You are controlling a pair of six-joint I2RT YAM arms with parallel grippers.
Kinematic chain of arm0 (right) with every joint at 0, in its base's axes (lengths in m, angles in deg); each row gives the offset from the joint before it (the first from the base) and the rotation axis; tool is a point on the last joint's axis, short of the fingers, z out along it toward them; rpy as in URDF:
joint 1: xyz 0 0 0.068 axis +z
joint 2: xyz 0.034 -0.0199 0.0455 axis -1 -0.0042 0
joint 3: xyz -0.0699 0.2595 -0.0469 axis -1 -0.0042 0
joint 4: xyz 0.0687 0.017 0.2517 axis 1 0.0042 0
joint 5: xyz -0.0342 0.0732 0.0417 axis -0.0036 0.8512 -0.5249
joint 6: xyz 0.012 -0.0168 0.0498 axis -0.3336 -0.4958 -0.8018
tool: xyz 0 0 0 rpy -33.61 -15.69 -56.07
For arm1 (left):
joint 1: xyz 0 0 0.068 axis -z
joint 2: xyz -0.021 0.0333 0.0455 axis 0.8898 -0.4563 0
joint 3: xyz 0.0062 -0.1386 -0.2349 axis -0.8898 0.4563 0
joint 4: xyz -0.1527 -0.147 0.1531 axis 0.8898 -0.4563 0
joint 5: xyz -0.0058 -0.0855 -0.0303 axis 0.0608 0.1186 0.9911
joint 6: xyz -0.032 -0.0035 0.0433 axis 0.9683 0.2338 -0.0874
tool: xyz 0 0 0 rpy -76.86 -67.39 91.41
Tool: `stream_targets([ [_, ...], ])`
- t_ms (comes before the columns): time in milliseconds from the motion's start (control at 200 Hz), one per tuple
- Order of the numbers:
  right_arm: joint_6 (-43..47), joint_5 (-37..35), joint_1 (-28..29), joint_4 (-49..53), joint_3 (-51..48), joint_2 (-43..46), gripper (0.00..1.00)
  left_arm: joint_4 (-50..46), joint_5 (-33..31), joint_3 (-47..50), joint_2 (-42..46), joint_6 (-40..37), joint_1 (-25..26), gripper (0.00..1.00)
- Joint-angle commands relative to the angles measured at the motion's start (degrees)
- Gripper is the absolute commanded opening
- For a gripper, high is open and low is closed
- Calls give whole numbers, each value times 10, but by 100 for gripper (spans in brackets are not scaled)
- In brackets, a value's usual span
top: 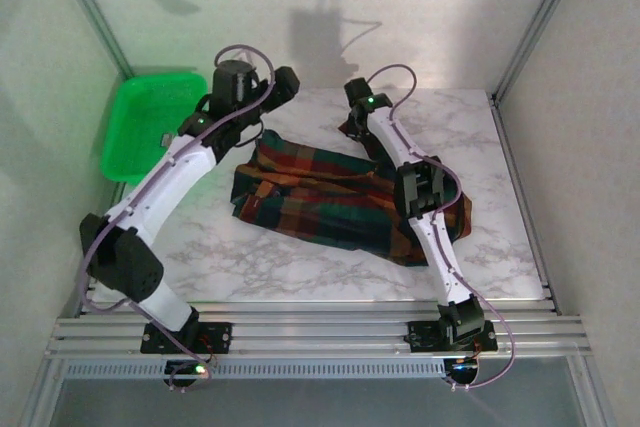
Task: Fold and stack the long sleeve shirts
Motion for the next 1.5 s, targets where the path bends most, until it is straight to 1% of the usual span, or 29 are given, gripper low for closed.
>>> stream_targets([
  [0,16,55,-16,-36,-7,48,0,-21,-34,56,41,0,0,95],
  [55,31,84,-17,-62,-28,79,0,-19,-47,90,64,7,0,95],
  [160,69,189,-17,-124,-90,162,0,-33,-81,143,100,30,-1,96],
  [200,81,220,-17,-129,-106,190,0,-38,-94,159,111,37,-1,96],
  [245,93,249,-16,-127,-125,220,0,-44,-114,174,125,48,-1,99],
  [305,101,277,-16,-116,-153,263,0,-46,-133,193,143,61,-2,100],
  [375,105,315,-14,-116,-198,315,0,-41,-133,210,160,69,-4,100],
  [450,115,348,-5,-123,-265,389,0,-30,-121,228,171,71,-3,100],
  [526,120,379,3,-119,-313,443,0,-27,-108,242,173,72,-3,100],
  [626,115,383,18,-99,-387,514,0,-26,-80,254,173,89,-3,100],
  [711,106,384,35,-116,-495,588,0,-11,-53,267,174,105,3,100],
  [821,88,380,59,-142,-623,669,0,-19,-28,277,172,129,7,100],
  [966,55,356,84,-161,-782,763,0,-17,-11,304,191,159,37,100],
  [1056,30,362,92,-189,-870,809,1,-20,-5,327,209,177,52,100],
  [1156,6,375,107,-224,-940,825,2,-23,2,352,230,190,64,100],
  [1226,-7,375,121,-229,-959,820,3,-32,2,367,243,198,73,100],
  [1351,-38,403,145,-284,-1002,814,3,-37,8,394,262,211,93,100],
  [1421,-44,415,164,-296,-1012,806,5,-29,16,407,267,213,111,100],
  [1497,-35,426,187,-296,-1020,796,7,-40,-7,410,269,200,141,100],
])
